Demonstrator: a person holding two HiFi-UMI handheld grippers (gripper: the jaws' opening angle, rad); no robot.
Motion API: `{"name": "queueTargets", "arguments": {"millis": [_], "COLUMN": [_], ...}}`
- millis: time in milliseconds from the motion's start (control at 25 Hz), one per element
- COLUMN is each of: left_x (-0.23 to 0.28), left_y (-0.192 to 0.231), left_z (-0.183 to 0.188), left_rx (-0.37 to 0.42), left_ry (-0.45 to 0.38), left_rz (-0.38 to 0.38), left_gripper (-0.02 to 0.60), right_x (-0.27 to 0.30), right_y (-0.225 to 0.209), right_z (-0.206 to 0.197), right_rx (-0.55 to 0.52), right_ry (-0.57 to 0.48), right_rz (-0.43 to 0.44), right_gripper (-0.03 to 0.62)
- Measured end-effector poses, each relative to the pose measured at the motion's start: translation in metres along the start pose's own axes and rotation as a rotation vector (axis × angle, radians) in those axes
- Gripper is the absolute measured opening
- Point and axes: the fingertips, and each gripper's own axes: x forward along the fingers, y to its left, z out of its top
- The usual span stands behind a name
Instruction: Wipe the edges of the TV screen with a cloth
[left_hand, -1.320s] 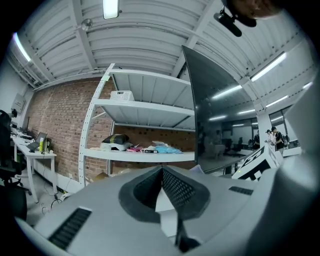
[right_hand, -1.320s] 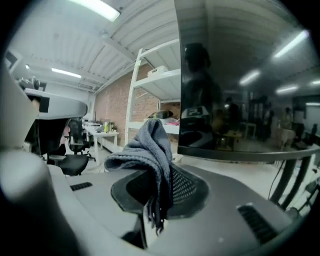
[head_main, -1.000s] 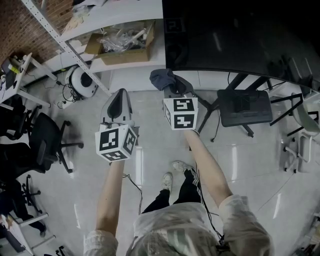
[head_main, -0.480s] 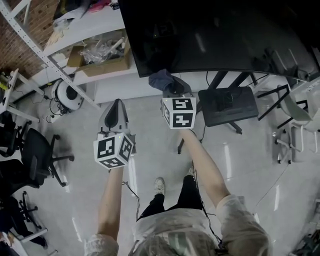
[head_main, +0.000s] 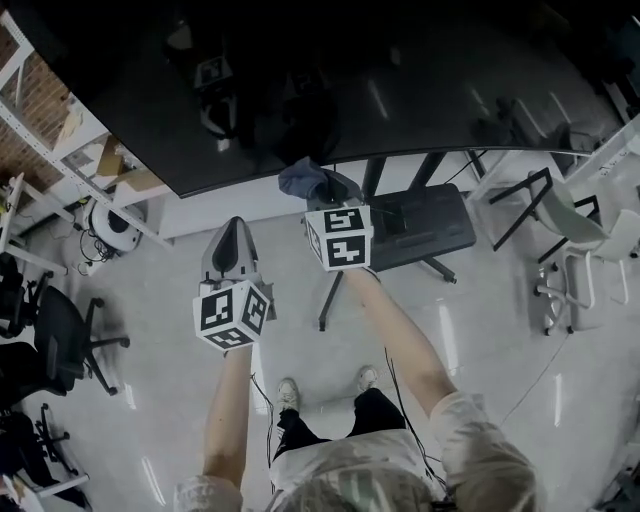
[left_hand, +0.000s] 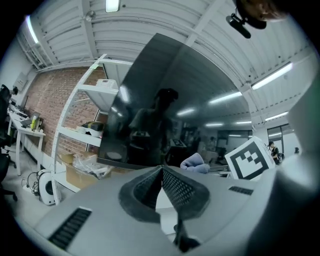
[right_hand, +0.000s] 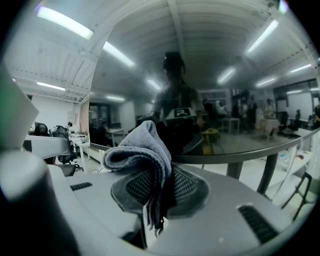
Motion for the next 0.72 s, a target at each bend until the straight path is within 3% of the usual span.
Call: {"name": "queueTargets", "arguments": {"millis": [240, 360, 720], "left_x": [0.044, 0.061, 0.116], "left_y": [-0.095, -0.139, -0.234], "left_z": [-0.014, -0.019, -0.043], "left_rx": [-0.033, -0.014, -0.007], "left_ry": [-0.022, -0.017, -0.014], "left_rz": [-0.016, -0.048, -0.153], "left_gripper": [0.014, 0.014, 0.014], "right_x": [-0.021, -0.03, -0.048], "right_y": [-0.089, -0.127, -0.239], "right_z": [-0.004, -0.005, -0.025], "right_rx": [-0.043, -0.089, -0.055], "right_ry": [0.013, 0.029, 0.053], "right_rz": [0.011, 0.002, -0.113], "right_gripper": [0.063, 0.063, 0.063]}}
